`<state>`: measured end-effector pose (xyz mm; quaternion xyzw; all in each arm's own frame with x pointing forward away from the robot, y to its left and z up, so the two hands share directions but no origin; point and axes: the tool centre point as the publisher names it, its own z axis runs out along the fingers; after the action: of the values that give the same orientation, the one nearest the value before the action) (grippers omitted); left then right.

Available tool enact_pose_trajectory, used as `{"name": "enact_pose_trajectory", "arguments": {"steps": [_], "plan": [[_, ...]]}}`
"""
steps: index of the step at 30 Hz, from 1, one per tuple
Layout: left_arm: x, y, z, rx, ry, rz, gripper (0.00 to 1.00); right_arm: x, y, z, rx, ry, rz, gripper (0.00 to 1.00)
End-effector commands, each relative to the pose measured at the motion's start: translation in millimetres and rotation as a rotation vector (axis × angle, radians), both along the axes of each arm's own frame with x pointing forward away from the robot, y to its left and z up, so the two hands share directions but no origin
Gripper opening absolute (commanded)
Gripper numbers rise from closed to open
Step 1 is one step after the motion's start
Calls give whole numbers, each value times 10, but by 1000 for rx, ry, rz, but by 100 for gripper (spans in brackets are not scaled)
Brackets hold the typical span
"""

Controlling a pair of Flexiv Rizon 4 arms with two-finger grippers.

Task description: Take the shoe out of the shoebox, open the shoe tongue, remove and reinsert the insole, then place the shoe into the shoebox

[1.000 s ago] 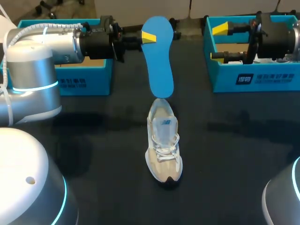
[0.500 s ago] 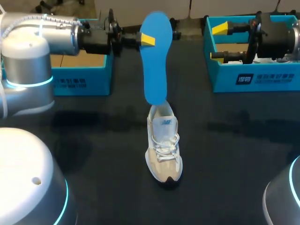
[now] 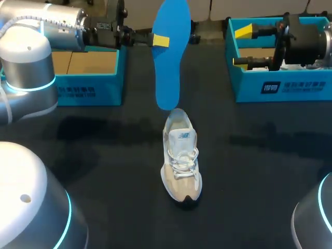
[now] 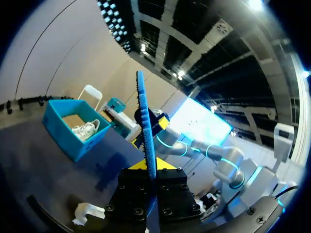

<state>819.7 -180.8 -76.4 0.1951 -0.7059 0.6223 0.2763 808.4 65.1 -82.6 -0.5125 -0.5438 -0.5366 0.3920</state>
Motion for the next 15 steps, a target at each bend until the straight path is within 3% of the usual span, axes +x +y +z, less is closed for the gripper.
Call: {"name": "enact_pose_trajectory", "arguments": {"steps": [1,10,15], "plan": [[22,-18,0,-50,-408,-55,0,14,16,-1,-1,1,0,100],[33,-45,76,-161,-661,34,0,14,16,-1,-1,1,0,100],[47,-38,112,-223,-710,70,0,14,16,-1,-1,1,0,100]]}}
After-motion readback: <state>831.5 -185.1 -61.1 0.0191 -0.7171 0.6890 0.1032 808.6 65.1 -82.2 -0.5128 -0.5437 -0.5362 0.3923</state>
